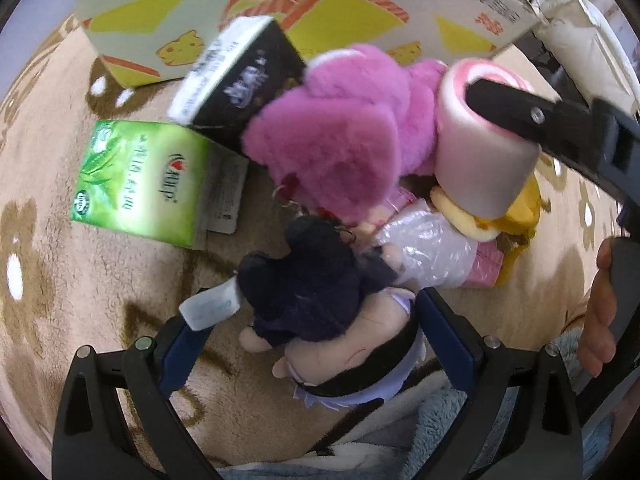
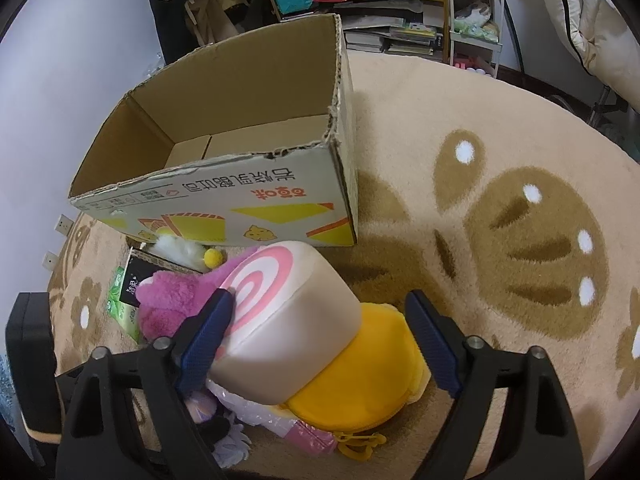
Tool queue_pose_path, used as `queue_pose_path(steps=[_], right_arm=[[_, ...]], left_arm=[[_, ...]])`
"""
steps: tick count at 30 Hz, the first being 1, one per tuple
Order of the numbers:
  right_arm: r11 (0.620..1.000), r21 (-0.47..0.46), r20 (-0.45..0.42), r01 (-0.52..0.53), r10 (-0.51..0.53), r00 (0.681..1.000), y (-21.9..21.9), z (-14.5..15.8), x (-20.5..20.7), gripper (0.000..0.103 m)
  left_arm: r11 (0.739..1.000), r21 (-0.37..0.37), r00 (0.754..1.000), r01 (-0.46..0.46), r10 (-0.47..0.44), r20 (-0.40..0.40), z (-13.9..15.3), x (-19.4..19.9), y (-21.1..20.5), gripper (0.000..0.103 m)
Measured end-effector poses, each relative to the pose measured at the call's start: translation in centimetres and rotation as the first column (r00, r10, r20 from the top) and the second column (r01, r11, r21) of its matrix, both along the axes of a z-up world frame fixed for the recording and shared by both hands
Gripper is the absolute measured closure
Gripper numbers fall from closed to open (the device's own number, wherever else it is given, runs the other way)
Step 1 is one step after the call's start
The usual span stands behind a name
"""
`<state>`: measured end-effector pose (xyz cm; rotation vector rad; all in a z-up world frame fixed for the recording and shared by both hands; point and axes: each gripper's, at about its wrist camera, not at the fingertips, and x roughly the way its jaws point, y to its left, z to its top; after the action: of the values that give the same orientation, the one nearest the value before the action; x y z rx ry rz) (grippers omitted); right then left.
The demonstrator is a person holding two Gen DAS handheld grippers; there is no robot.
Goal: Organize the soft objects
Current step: 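Lower the left tool onto the dark-haired doll plush while the right tool lowers onto the roll-cake plush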
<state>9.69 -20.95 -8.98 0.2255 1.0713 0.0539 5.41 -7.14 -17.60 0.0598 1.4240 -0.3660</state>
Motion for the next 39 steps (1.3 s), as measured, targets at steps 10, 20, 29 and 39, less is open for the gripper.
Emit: queue_pose_path(steps=[10,20,29,39], right_arm=[[0.995,0.099,-0.033,-0.019,0.022,0.999,-0.3,-0.6,0.1,0.038],[0.994,0.112,-0.036,-0.018,0.022,0.999,-0.3,-0.2,-0.5,0.044],[0.995,0.098,-0.036,-0.014,0.018,0.999,0.0,-0.2,-0.5,0.043],[0.995,0.097,-0.035,-0.006,0.009,0.999,0.0,-0.3,-0.8,0.043]], left_arm=[[1.0,0.009,1.0,0.025,-0.025,-0.017,-1.5,-0.1,-1.3,0.004],[1.0,-0.016,0.999,0.022,-0.022,-0.025,-2.1,-0.2,0.0,0.008],[0.993,-0.121,0.999,-0.017,0.012,-0.04,-1.7,0.1,1.6,0.038],[0.981,-0.176,0.996,-0.079,0.071,-0.054,-0.2,-0.1,3.8,0.046]])
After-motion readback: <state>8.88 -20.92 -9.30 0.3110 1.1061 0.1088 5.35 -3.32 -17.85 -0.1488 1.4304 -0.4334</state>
